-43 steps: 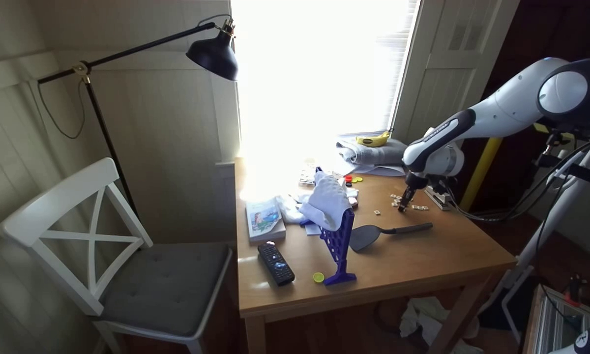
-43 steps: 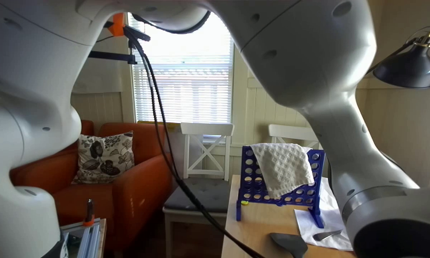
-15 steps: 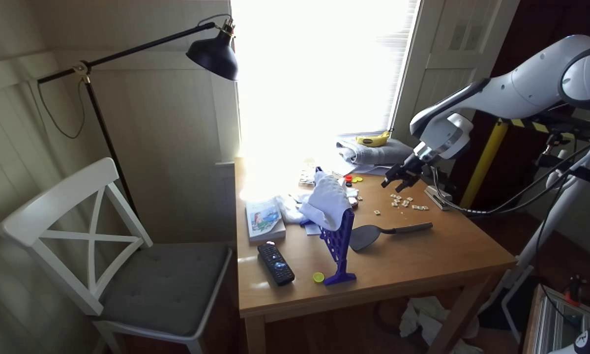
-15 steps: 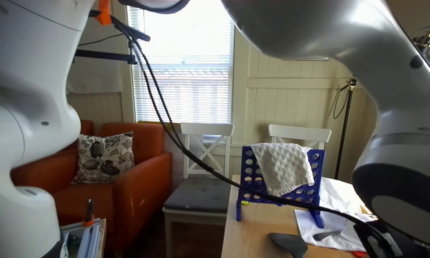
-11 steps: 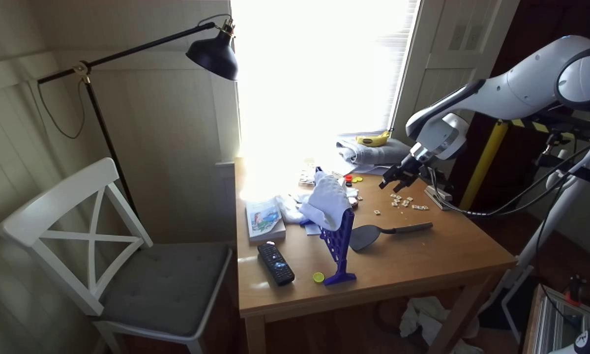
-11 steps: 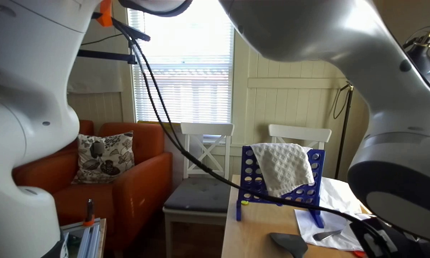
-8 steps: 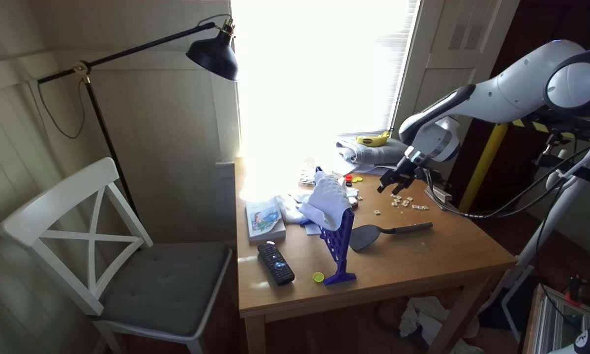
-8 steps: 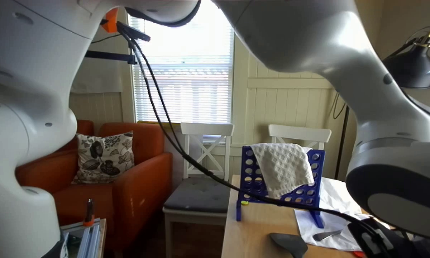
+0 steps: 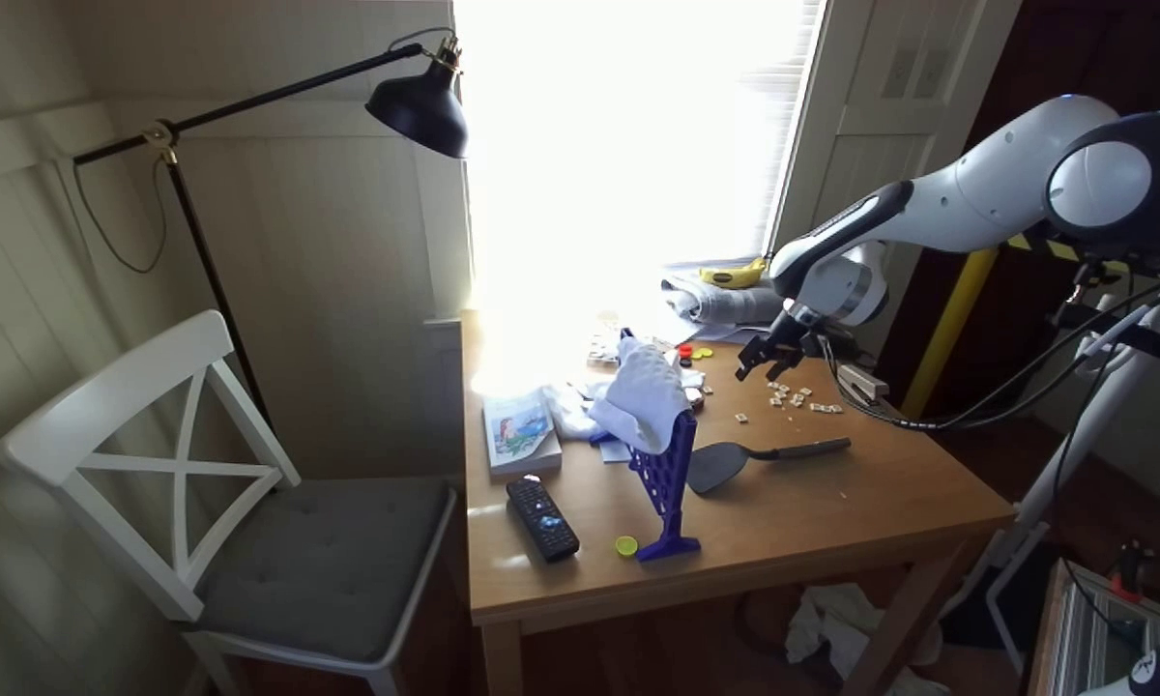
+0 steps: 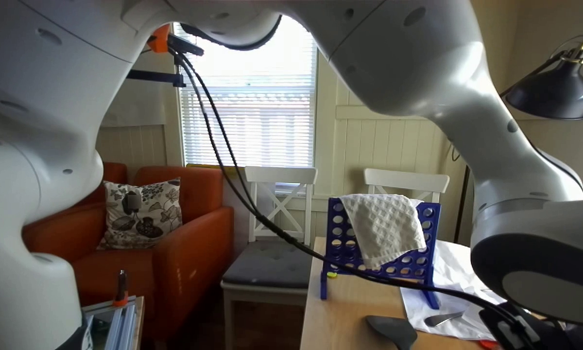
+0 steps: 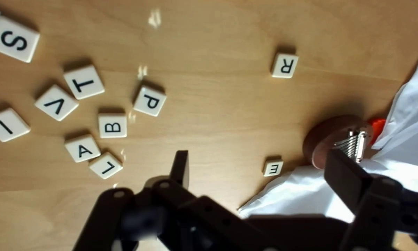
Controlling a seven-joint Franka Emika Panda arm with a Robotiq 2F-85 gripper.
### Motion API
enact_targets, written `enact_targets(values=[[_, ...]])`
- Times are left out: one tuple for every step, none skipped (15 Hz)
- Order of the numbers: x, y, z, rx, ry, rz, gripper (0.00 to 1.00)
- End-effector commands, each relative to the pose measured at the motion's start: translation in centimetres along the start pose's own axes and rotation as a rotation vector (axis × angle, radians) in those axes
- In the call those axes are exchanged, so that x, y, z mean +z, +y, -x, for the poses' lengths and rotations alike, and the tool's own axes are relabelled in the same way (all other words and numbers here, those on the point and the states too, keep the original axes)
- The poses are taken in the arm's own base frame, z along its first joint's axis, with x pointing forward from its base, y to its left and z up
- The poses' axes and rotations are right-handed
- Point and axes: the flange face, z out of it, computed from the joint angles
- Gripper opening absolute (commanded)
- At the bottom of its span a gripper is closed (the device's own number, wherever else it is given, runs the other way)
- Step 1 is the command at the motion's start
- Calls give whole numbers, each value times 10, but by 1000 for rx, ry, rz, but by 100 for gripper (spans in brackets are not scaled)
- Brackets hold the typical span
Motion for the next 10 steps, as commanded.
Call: enact_targets(values=[[0, -3, -6, -41, 11, -39, 100], [3, -6, -12, -142, 6, -69, 100], [4, -8, -14, -195, 1, -56, 100], [3, -10, -17, -247, -10, -73, 100], [2, -9, -19, -297, -30, -75, 100], [2, -9, -22, -346, -52, -80, 100], [1, -8, -25, -392, -77, -87, 100], [0, -6, -27, -437, -107, -89, 100], [1, -5, -28, -480, -140, -84, 100], [1, -5, -31, -524, -168, -72, 100]])
